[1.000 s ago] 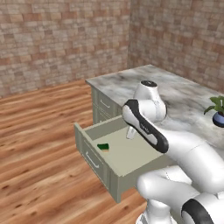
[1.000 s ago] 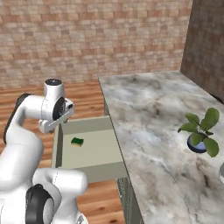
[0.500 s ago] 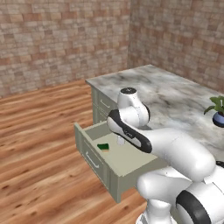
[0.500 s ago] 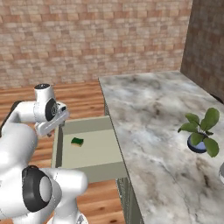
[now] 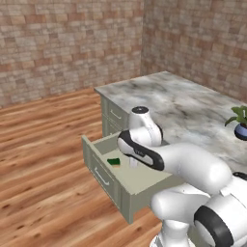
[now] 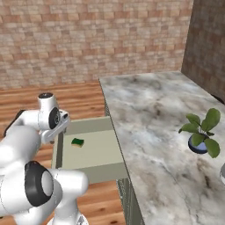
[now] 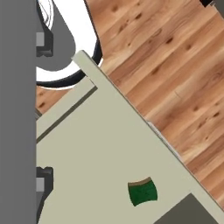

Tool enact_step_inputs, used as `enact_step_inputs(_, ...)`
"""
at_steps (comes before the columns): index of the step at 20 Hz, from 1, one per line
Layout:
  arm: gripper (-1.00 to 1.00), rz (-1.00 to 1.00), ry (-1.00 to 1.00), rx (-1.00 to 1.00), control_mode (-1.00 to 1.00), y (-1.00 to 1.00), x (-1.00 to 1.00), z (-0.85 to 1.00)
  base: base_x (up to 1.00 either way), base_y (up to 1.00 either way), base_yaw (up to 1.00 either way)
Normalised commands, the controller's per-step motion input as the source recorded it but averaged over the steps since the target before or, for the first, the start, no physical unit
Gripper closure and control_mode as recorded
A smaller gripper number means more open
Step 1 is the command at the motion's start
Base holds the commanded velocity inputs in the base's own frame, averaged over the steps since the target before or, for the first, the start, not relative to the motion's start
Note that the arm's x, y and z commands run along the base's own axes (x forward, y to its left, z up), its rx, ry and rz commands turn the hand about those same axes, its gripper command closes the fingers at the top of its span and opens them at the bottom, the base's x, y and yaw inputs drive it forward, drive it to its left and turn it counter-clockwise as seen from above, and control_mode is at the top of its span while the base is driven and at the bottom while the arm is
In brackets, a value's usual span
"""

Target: Restock the sink supplies by placing the sponge and soap dispenser on the counter and next to the sink. Make sure the soap dispenser is upright.

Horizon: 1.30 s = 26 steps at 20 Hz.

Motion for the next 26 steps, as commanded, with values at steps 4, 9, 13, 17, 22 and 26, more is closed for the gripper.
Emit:
enact_step_inputs(4, -1.0, 0.02, 0.0, 0.0, -1.0, 0.0, 0.19, -0.36, 0.0, 0.0, 0.0)
enact_step_inputs(9, -1.0, 0.01, 0.05, 0.0, -1.0, 0.0, 0.33, -0.19, 0.0, 0.0, 0.0)
enact_step_inputs(13, -1.0, 0.02, 0.11, 0.0, -1.0, 0.0, 0.41, -0.16, 0.0, 0.0, 0.0)
enact_step_inputs(17, -1.0, 0.02, 0.11, 0.0, -1.0, 0.0, 0.39, -0.18, 0.0, 0.0, 0.0)
enact_step_inputs(22, -1.0, 0.0, 0.09, 0.0, -1.0, 0.0, 0.35, -0.23, 0.0, 0.0, 0.0)
enact_step_inputs(26, -1.0, 0.0, 0.06, -0.01, -1.0, 0.01, 0.26, -0.31, 0.0, 0.0, 0.0)
